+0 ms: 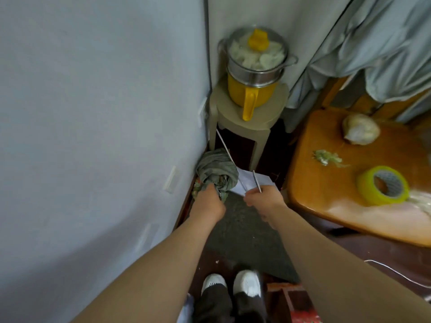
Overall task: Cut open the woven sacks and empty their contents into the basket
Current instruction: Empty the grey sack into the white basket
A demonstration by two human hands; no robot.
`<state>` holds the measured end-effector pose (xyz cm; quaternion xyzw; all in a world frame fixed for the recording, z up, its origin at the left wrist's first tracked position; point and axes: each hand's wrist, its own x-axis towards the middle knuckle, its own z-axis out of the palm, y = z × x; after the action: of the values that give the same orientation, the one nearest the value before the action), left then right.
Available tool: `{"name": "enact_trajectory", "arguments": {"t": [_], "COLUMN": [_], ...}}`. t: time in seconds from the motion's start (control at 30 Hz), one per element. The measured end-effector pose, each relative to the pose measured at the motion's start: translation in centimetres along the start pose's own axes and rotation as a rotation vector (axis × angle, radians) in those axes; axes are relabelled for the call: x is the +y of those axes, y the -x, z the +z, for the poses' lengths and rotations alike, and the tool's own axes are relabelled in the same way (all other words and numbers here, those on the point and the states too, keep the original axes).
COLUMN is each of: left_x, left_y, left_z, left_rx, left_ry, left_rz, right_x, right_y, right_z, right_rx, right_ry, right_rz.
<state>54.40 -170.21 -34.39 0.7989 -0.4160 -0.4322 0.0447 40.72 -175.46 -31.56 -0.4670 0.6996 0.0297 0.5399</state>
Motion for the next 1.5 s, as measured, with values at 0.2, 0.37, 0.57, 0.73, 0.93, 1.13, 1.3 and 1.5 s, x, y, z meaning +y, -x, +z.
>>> {"name": "enact_trajectory", "arguments": {"t": [0.2,0.37,0.57,0.73,0.93,1.13,1.3,1.5], "left_x": [2.4,2.8,1.4,-2.4,-8.6,-14.2,-17.5,-17.9], "left_y": [9.3,17.9,32.0,43.5,54.9,65.3,75.9,91.0], "left_z": [-3.3,-3.1,0.0,3.0,6.9,14.2,23.1,37.1], "left_rx": [0.080,0.129,0.264,0.312,0.400,0.488,0.589,0.689], "left_ry": [-0.137,-0.160,-0.219,-0.142,0.064,0.275,0.444,0.746], "left_rz": [0.003,-0.005,-0.071,-0.246,-0.464,-0.611,-0.772,-1.037], "right_x": [-0.1,2.4,8.7,13.7,18.0,25.3,34.8,50.6], "right_y": [9.8,16.6,25.9,32.9,41.3,48.6,55.0,64.9], "right_z": [-2.1,-2.6,-3.2,-0.9,5.7,11.4,14.9,16.7], "right_rx": [0.020,0.000,-0.095,-0.215,-0.364,-0.497,-0.609,-0.835], "right_ry": [-0.087,-0.094,-0.115,0.004,0.253,0.429,0.566,0.757], "right_rz": [-0.100,-0.181,-0.211,-0.218,-0.378,-0.441,-0.450,-0.470]}}
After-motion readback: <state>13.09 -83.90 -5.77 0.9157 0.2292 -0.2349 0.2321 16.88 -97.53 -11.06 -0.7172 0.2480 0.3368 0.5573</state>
